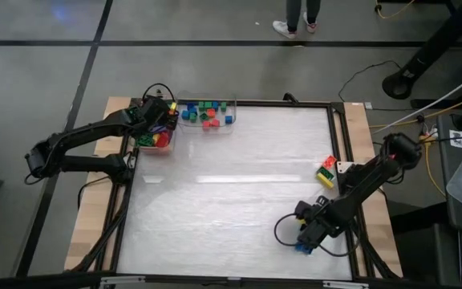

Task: Sort blocks by size
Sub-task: Put the small green block into the right transparent bin

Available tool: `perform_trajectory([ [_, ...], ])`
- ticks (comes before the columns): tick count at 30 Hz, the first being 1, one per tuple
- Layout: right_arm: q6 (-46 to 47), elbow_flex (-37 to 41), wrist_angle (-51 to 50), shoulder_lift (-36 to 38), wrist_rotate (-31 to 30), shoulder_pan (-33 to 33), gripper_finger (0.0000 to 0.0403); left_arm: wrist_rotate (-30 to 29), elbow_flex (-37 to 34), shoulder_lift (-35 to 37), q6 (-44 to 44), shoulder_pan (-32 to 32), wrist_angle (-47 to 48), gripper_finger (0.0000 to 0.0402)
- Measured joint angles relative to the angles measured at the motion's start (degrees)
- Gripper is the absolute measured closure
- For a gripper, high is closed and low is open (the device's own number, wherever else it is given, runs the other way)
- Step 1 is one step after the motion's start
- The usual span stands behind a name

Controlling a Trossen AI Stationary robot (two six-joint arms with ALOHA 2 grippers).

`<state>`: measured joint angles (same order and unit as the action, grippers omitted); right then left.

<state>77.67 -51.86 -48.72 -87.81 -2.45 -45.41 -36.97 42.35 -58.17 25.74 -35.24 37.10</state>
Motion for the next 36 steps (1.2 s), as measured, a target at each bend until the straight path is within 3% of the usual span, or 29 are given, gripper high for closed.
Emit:
perform_trajectory([
  [18,-1.7,0.0,4.2,-6.6,2.8,0.0,0.0188,0.0,0.0,0.0,0.0,0.0,0.0,0.0224],
  [23,-1.7,0.0,5.1,-7.3,2.4,0.0,0.0226,0.0,0.0,0.0,-0.1,0.0,0.0,0.0224],
  [27,-5.3,0.0,7.0,-7.3,-4.0,0.3,0.0272,0.0,0.0,0.0,-0.2,0.0,0.0,0.0224],
  [32,-11.1,0.0,10.9,-7.4,-16.2,4.5,0.0272,0.8,0.0,0.0,-0.2,0.0,-0.1,0.0224],
  [36,-21.6,0.0,17.4,-7.4,-25.6,11.1,0.0272,0.9,0.0,0.0,0.6,0.0,0.0,0.0224],
])
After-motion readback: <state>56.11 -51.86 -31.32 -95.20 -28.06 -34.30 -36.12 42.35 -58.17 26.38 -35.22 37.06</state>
